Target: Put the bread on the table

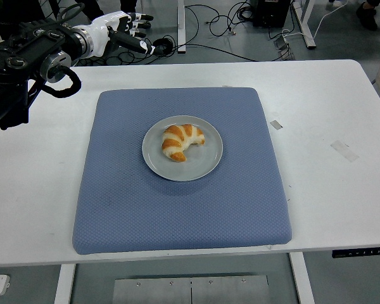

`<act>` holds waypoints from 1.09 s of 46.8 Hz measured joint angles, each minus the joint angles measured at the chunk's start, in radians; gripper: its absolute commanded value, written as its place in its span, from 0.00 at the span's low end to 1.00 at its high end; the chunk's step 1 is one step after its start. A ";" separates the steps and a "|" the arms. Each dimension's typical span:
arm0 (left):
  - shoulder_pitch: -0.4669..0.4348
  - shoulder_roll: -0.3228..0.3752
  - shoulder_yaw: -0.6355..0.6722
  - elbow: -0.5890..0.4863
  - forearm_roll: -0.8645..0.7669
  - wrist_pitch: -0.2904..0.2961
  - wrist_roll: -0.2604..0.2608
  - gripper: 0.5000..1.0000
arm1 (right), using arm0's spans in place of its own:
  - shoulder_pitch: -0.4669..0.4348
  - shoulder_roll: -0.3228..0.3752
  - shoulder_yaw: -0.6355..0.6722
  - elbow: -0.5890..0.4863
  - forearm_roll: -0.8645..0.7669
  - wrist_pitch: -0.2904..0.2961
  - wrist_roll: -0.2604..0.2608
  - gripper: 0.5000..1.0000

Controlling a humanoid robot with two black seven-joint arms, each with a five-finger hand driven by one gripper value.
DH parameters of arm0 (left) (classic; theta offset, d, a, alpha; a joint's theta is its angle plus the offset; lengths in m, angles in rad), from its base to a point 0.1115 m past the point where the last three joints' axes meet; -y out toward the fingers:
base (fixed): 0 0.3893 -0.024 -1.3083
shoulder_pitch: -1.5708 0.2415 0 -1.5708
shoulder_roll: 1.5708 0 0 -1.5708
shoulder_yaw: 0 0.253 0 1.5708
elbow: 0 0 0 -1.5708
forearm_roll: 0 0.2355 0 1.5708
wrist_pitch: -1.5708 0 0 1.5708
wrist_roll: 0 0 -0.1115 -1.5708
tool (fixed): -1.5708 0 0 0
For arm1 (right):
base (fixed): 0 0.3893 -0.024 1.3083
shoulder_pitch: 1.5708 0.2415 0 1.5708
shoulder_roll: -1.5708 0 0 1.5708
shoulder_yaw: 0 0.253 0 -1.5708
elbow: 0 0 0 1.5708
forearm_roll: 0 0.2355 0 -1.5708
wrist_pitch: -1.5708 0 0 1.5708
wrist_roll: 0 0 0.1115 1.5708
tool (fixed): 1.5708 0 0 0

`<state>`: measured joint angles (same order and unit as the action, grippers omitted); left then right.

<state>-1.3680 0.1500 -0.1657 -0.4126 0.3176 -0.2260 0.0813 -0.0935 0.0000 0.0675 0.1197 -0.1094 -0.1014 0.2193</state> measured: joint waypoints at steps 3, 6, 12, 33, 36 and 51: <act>0.000 0.000 0.000 0.000 0.000 0.001 0.000 0.93 | -0.001 0.000 0.000 0.000 0.000 0.000 0.000 1.00; 0.000 0.000 0.000 0.000 0.000 0.001 -0.001 0.93 | 0.000 0.000 0.000 0.000 0.000 0.000 0.000 1.00; 0.000 0.000 0.000 0.000 0.000 0.002 -0.009 0.93 | 0.000 0.000 0.000 0.000 0.000 0.000 0.000 1.00; -0.002 -0.001 0.000 0.000 0.000 0.004 -0.011 0.93 | 0.000 0.000 0.000 0.000 0.000 0.000 0.000 1.00; -0.001 -0.001 0.000 0.001 0.001 0.013 -0.011 0.93 | -0.001 0.000 0.000 0.000 0.000 0.000 0.000 1.00; -0.009 -0.002 0.002 0.001 0.003 0.024 -0.011 0.93 | 0.000 0.000 0.000 0.000 0.000 0.000 -0.001 1.00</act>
<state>-1.3765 0.1477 -0.1641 -0.4112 0.3207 -0.2023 0.0705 -0.0938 0.0000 0.0675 0.1197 -0.1092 -0.1009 0.2186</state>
